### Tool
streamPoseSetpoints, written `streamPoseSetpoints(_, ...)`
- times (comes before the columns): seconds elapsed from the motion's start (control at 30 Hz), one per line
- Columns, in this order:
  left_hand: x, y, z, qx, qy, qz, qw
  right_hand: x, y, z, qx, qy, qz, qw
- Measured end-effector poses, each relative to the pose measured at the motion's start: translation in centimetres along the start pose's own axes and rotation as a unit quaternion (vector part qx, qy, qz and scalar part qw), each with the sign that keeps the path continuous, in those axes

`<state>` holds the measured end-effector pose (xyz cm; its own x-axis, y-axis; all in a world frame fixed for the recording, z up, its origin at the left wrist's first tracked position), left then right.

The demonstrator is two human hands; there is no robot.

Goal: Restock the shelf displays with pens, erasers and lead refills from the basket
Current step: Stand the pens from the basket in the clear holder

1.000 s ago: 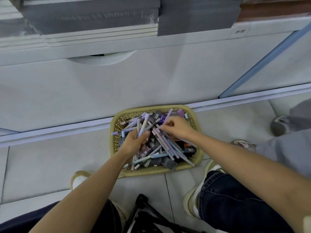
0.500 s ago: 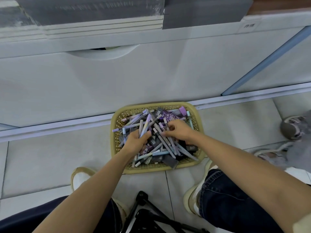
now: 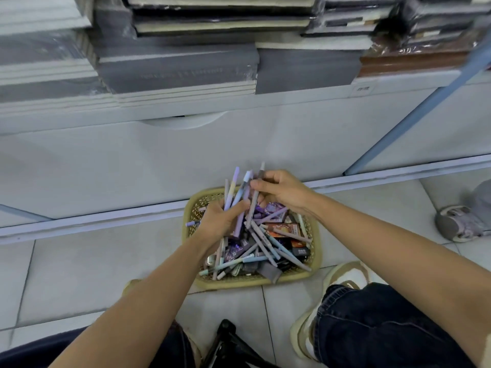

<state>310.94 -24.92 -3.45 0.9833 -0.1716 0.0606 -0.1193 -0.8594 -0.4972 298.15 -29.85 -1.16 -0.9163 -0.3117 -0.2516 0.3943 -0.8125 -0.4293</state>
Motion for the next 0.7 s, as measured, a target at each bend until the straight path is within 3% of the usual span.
streamPoseSetpoints(0.4,2.1,-8.3,-20.9,-0.232,0.026,-0.064,0.97,-5.9,-10.0,22.6,0.253,-0.085,0.05,0.963)
streamPoseSetpoints(0.7,2.3,-15.6,-34.9,-0.349,0.016,-0.076,0.934,-6.8,-19.2,36.9,0.421,-0.016,-0.034,0.906)
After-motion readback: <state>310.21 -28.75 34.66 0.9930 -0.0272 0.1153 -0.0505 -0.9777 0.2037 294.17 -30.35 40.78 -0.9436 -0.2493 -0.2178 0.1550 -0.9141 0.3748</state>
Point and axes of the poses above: each hand's wrist, its own y-axis towards the middle knuckle, its own x-axis out of the back of the hand, z = x × y, the point moved 10 cm from there along y, towards the middle knuckle, and after that the axes turned 9 degrees about y, right-handed, at the moved point
